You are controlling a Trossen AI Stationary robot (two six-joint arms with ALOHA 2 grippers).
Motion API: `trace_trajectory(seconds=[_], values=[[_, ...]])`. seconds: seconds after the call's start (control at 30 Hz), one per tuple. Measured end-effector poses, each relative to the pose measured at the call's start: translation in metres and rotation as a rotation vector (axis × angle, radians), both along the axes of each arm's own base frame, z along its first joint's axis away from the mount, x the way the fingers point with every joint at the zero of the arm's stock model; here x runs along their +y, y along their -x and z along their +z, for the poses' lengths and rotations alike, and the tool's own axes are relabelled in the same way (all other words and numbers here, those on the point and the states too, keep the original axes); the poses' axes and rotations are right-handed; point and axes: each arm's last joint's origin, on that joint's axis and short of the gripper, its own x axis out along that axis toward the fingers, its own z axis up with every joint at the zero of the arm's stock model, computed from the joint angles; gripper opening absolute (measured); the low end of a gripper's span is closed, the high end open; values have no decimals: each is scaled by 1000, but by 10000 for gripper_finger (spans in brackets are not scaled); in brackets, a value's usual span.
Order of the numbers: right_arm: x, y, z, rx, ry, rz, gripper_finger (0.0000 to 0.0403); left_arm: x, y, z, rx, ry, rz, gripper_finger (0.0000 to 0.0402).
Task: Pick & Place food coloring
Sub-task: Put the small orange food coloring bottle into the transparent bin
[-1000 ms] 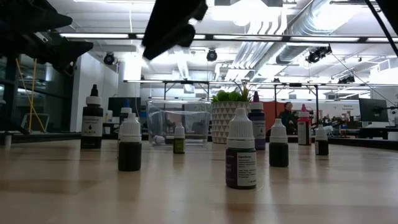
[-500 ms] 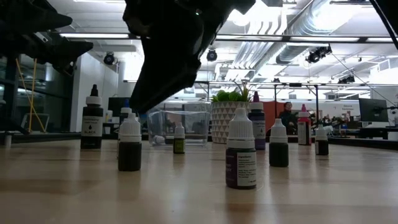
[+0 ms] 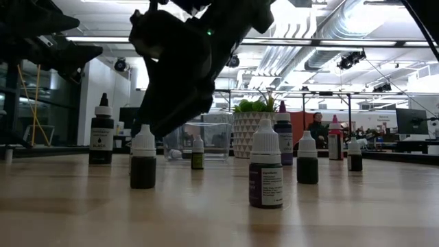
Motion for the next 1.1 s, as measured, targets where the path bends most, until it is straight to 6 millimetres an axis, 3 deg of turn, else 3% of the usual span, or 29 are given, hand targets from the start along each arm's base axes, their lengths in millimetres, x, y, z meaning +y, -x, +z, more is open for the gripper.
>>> trace_trajectory(seconds=[0.7, 0.93, 1.1], values=[[-6, -4, -3, -23, -1, -11, 208, 0, 0, 0, 0, 0, 0, 271], [-4, -9, -18, -20, -32, -1, 208, 0, 0, 0, 0, 0, 0, 271], [-4, -10, -17, -30, -25, -24, 208, 0, 0, 0, 0, 0, 0, 271]])
